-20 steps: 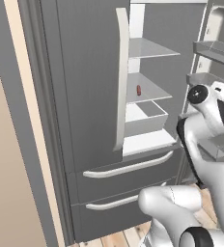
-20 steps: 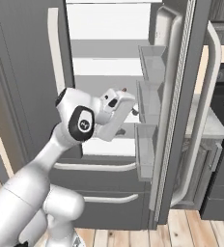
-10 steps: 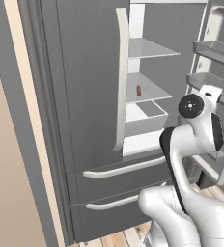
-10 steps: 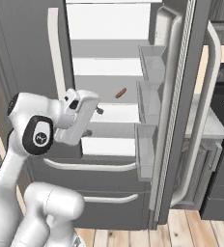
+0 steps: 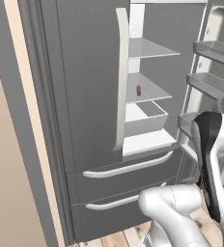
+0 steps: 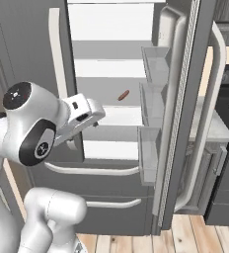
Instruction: Move the hot dog bun to the plate on the dining table and place the condiment next to that plate. Then navigate to the fridge and take the sausage and place it on the plate as well.
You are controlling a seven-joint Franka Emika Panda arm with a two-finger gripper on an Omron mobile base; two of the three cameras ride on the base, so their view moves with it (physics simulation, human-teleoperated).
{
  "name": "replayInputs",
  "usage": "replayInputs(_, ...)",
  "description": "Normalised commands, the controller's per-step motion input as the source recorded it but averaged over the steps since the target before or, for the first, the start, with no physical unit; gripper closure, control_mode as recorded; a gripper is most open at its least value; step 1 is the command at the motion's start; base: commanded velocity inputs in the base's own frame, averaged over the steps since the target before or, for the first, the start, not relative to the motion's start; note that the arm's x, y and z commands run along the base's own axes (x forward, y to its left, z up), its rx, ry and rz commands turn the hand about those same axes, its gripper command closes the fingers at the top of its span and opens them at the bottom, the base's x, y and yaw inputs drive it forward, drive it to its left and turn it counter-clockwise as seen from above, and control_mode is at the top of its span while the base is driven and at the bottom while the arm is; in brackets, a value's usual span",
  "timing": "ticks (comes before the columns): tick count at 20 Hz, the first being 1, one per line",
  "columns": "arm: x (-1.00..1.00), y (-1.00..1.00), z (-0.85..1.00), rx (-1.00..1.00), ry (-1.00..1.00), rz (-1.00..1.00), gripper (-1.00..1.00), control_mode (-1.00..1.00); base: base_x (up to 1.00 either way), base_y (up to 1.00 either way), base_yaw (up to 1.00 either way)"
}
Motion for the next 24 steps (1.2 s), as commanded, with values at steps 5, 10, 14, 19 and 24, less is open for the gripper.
replayInputs(5,-0.45,0.42,-0.16,0.5,-0.06,-0.02,-1.0,-1.0,0.0,0.0,0.0)
replayInputs(10,-0.04,0.52,-0.1,0.06,-0.02,-0.09,-1.0,-1.0,0.0,0.0,0.0)
replayInputs(14,0.2,0.07,0.0,0.0,0.06,0.0,-1.0,-1.0,0.0,0.0,0.0)
replayInputs(19,0.08,0.0,0.0,0.0,0.0,0.0,-1.0,1.0,0.36,-0.02,0.0)
replayInputs(24,0.0,0.0,0.0,0.0,0.0,0.0,-1.0,1.0,0.94,-0.03,0.0)
